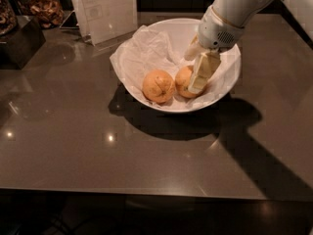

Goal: Pick orange from white bowl

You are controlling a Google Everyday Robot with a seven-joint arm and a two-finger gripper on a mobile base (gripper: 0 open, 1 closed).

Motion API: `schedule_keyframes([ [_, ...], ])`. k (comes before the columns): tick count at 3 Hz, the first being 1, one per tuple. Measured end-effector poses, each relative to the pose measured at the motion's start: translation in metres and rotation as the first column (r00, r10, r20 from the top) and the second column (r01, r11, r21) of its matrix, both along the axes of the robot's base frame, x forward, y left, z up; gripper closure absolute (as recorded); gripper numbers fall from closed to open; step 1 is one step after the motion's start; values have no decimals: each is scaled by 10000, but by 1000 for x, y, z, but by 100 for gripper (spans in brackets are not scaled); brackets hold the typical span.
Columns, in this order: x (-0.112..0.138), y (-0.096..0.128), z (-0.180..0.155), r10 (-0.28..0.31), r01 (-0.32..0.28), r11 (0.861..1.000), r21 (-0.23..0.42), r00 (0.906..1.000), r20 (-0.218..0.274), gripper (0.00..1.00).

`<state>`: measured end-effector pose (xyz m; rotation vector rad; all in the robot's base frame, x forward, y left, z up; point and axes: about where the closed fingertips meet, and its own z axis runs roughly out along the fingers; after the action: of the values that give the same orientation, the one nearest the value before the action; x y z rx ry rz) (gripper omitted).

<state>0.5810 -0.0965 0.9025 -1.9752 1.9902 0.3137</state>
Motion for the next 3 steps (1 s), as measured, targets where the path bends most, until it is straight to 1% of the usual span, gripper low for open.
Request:
schedule_keyframes([
  [1,6,9,-8,183,-180,9998,124,9996,-213,28],
  [3,12,14,-26,350,-336,9992,205,9969,-699,26],
])
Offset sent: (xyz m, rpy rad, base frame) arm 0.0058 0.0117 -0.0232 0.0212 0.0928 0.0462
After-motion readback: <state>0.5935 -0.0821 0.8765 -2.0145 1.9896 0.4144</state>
